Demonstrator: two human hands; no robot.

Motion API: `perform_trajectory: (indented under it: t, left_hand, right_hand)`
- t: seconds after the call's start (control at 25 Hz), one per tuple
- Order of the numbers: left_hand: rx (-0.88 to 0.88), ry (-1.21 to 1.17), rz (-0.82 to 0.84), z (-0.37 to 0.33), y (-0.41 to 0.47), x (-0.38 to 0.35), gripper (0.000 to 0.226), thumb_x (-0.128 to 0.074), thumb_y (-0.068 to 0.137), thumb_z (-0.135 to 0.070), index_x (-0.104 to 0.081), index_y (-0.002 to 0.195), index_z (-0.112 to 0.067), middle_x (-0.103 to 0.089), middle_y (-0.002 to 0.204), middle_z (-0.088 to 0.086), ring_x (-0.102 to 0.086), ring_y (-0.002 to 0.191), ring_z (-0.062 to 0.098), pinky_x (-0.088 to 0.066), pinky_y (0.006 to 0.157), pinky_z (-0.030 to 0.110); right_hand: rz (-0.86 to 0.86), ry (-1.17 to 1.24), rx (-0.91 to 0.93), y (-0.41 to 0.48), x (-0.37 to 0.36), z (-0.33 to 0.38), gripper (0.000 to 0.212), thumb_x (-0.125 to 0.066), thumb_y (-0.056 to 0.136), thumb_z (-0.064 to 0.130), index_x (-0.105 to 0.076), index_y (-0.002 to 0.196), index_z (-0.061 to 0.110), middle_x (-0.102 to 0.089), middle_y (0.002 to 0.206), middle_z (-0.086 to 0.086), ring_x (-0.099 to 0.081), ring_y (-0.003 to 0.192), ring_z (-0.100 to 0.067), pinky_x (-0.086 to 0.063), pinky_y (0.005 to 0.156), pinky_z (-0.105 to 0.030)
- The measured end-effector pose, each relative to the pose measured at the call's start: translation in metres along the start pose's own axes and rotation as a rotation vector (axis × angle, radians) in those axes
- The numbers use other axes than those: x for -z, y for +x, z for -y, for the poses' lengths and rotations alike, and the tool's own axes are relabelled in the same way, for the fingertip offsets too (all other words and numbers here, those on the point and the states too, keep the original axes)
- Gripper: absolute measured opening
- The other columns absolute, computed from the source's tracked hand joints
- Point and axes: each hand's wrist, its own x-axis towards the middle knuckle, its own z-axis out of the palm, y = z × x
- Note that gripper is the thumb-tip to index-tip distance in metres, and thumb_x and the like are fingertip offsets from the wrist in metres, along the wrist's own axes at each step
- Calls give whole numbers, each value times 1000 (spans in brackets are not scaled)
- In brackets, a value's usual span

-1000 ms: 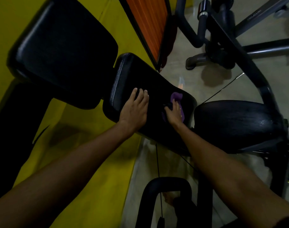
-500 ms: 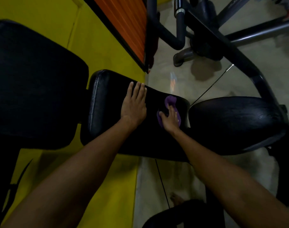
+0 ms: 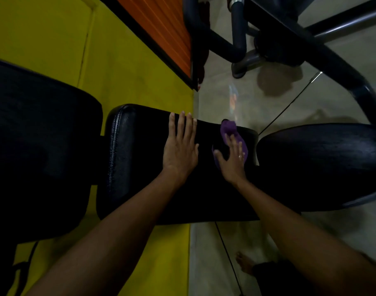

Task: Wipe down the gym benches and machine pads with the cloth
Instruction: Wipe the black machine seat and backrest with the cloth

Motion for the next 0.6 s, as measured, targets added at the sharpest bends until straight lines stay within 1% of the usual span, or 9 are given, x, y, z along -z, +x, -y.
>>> perform_trajectory:
  t: [0.08, 0.12, 0.2, 0.24, 0.32, 0.4, 0.48, 0.56, 0.6]
  left_hand:
    - [3, 15, 7, -2, 3, 1, 72, -12, 105, -45, 4, 158, 1, 2, 166, 24, 7, 152, 45, 3, 119, 65]
    - [8, 19, 5, -3, 5, 0, 73, -13, 105, -46, 4, 158, 1, 2, 166, 24, 7, 152, 46, 3, 119, 66]
    - [19, 14, 6, -6, 10, -2, 74, -14, 105, -47, 4, 158, 0, 1, 166, 24, 6, 151, 47, 4, 118, 68]
    - [19, 17, 10, -8, 12, -2, 74, -14, 104, -47, 5, 158, 0, 1, 166, 24, 6, 151, 47, 5, 118, 69]
    - [16, 26, 11, -11, 14, -2, 74, -14, 104, -47, 7, 158, 0, 2, 166, 24, 5, 151, 48, 5, 117, 70]
    - [21, 19, 3, -12, 17, -3, 75, -14, 104, -47, 7, 157, 1, 1, 165, 25, 5, 150, 50, 7, 116, 71]
    - [16, 17, 3, -13, 18, -3, 74, -14, 104, -47, 4, 158, 1, -1, 165, 25, 4, 150, 51, 7, 115, 72]
    - [8, 7, 5, -12, 19, -1, 73, -13, 105, -47, 2, 158, 1, -2, 165, 25, 2, 150, 51, 6, 116, 72]
    - [5, 11, 7, -13, 19, -1, 73, -13, 105, -47, 1, 158, 1, -2, 165, 25, 2, 150, 51, 5, 116, 72]
  right_hand:
    - [-26, -1, -135, 37, 8, 14, 68, -47, 102, 55, -17, 161, 35, -7, 171, 7, 4, 157, -27, 3, 125, -51]
    - [-34, -20, -108, 49, 12, 27, 63, -43, 103, 57, -27, 159, 35, -15, 170, 6, 0, 157, -28, 4, 125, -52]
    - [-41, -115, 135, 62, 12, 47, 56, -35, 101, 61, -48, 149, 34, -40, 160, 3, -18, 154, -27, 1, 123, -54]
    - [-40, -141, 262, 66, 12, 52, 56, -33, 99, 61, -54, 143, 34, -51, 151, 3, -29, 149, -26, -3, 124, -54]
    - [-69, -138, 398, 74, 13, 56, 55, -30, 98, 59, -63, 133, 32, -63, 135, 1, -48, 134, -24, -21, 121, -55]
    - [-139, -181, 453, 85, 11, 52, 50, -32, 99, 55, -69, 118, 28, -70, 118, 0, -61, 114, -25, -39, 109, -51]
    - [-190, -274, 407, 101, 16, 44, 44, -37, 99, 52, -71, 96, 24, -72, 100, -3, -65, 96, -29, -46, 91, -39]
    - [-187, -316, 202, 116, 28, 37, 44, -40, 97, 51, -66, 80, 20, -72, 94, -10, -65, 90, -35, -43, 77, -35]
    - [-165, -312, 76, 120, 36, 38, 45, -40, 96, 52, -64, 77, 20, -72, 95, -12, -65, 91, -36, -43, 75, -35]
